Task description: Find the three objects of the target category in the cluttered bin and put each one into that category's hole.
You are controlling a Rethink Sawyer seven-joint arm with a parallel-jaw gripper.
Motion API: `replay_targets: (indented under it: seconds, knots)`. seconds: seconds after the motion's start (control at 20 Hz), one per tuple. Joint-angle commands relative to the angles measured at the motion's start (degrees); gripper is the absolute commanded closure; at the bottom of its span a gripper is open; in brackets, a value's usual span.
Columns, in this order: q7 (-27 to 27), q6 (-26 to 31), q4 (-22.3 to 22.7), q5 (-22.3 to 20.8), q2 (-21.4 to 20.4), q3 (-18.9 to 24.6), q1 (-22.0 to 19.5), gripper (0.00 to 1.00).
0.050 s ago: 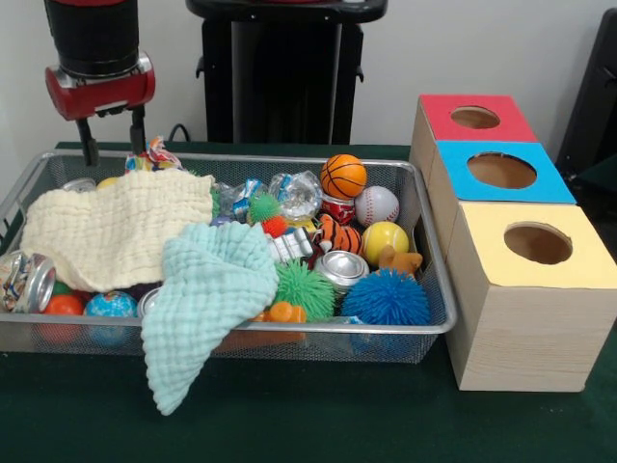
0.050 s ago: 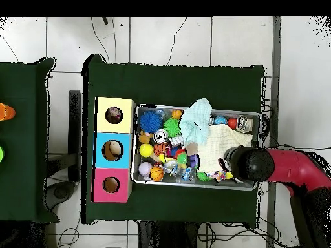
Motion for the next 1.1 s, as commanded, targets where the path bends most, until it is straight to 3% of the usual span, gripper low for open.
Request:
replay_targets:
  seconds: [0.05,0.75,1.1]
  knots:
    - [-4.5,-2.4,5.2,-4.0,3.6,0.3,-1.2,0.0]
    - [-1.6,-1.7,10.0,-2.1,2.8,0.3,-1.7,0.0]
    - [-0.4,-1.3,8.6,-4.2,3.2,-1.4,0.1,0.0]
